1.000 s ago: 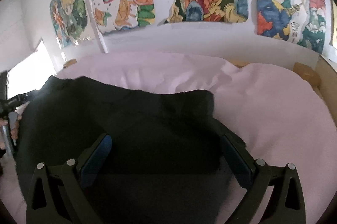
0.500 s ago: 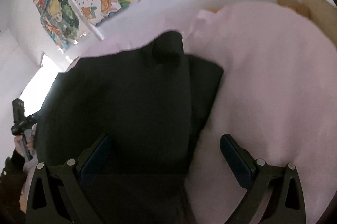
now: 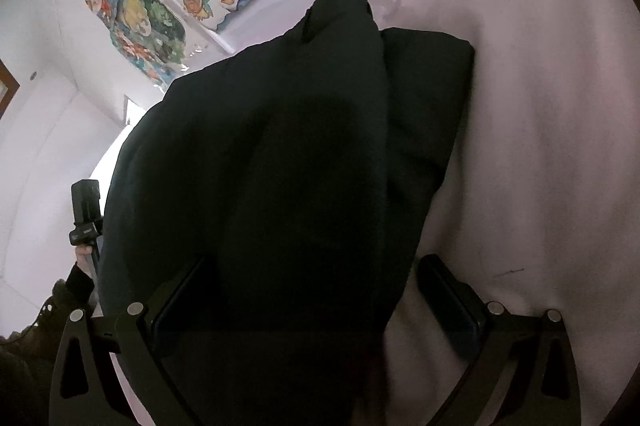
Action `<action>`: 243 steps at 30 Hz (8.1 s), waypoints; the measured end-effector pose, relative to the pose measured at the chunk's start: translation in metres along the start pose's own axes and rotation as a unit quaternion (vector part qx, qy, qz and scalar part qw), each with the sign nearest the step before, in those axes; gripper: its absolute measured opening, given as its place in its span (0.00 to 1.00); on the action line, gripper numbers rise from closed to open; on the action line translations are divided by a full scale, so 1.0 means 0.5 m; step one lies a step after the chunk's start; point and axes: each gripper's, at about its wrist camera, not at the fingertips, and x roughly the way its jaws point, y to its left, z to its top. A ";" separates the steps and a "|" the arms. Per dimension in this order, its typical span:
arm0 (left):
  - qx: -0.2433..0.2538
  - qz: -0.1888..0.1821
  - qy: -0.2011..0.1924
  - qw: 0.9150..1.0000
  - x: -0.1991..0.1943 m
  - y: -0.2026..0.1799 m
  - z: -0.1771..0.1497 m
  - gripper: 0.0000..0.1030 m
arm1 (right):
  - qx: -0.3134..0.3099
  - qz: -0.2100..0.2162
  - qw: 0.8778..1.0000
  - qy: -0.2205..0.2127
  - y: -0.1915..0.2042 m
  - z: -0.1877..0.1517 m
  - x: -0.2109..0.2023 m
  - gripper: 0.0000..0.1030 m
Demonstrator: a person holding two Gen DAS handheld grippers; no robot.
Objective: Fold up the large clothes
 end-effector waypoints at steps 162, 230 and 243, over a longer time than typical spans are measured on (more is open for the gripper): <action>0.075 0.234 -0.319 0.915 -0.520 -0.665 -0.784 0.97 | -0.153 -0.266 0.904 -0.297 0.850 -0.816 -0.378 1.00; 0.100 0.242 -0.309 0.914 -0.519 -0.643 -0.806 0.97 | -0.167 -0.270 0.907 -0.278 0.847 -0.828 -0.349 1.00; 0.101 0.241 -0.310 0.914 -0.521 -0.635 -0.804 0.97 | -0.167 -0.269 0.907 -0.278 0.846 -0.828 -0.352 1.00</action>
